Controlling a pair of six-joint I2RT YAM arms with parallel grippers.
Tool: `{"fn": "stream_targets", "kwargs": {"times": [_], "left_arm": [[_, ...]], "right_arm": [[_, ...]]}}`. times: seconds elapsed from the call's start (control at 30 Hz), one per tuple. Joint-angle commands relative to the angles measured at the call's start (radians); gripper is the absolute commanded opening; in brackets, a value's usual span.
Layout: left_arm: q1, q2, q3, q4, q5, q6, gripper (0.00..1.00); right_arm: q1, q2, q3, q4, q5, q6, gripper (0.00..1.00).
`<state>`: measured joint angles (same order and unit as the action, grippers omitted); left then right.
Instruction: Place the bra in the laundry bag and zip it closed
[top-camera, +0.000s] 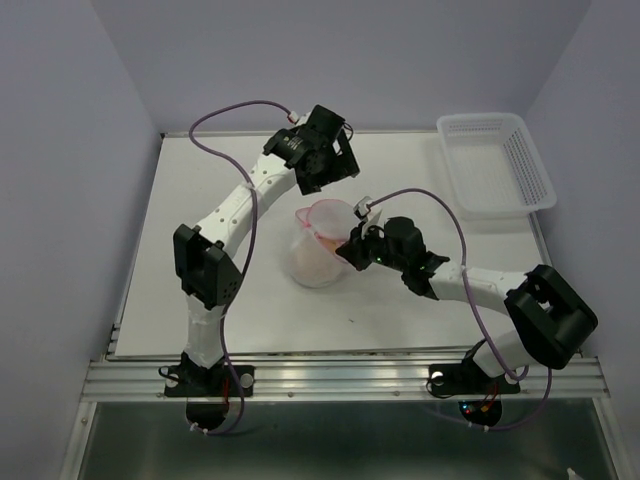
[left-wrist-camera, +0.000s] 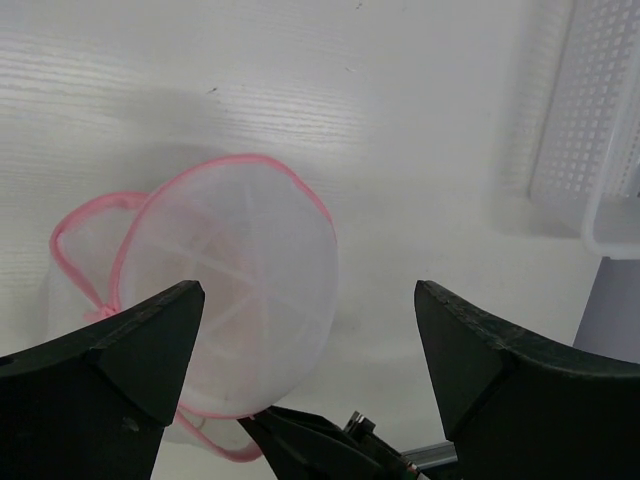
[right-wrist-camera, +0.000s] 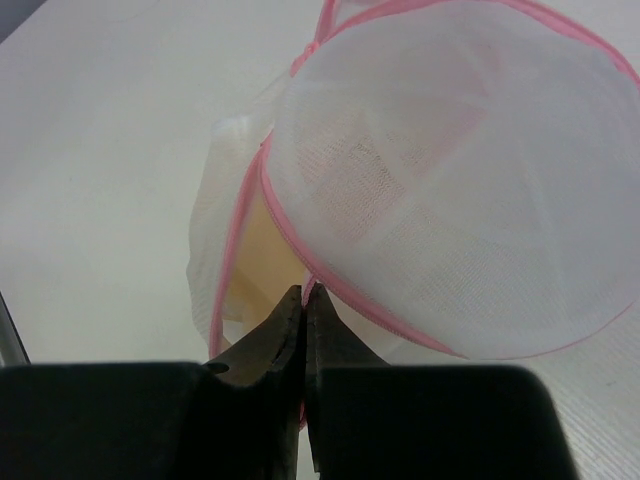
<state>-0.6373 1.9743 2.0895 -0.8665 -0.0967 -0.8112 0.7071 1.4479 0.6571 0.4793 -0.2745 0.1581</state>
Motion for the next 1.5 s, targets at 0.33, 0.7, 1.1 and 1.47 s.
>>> {"fn": "stream_targets", "kwargs": {"times": [0.33, 0.7, 1.1, 1.47], "left_arm": [[0.002, -0.686, -0.797, 0.425, 0.007, 0.361, 0.99], [0.007, -0.944, -1.227, 0.799, 0.181, 0.511, 0.99], [0.040, -0.758, -1.256, 0.883, 0.181, 0.534, 0.96], [0.076, -0.886, -1.330, 0.931, 0.195, 0.460, 0.89]], "right_arm": [[-0.024, -0.077, 0.015, -0.016, 0.040, -0.020, 0.04], [-0.090, -0.057, 0.099, -0.116, -0.063, -0.103, 0.03], [-0.153, -0.017, 0.154, -0.165, -0.170, -0.249, 0.02], [-0.178, -0.090, 0.243, -0.428, -0.189, -0.290, 0.62]]}}
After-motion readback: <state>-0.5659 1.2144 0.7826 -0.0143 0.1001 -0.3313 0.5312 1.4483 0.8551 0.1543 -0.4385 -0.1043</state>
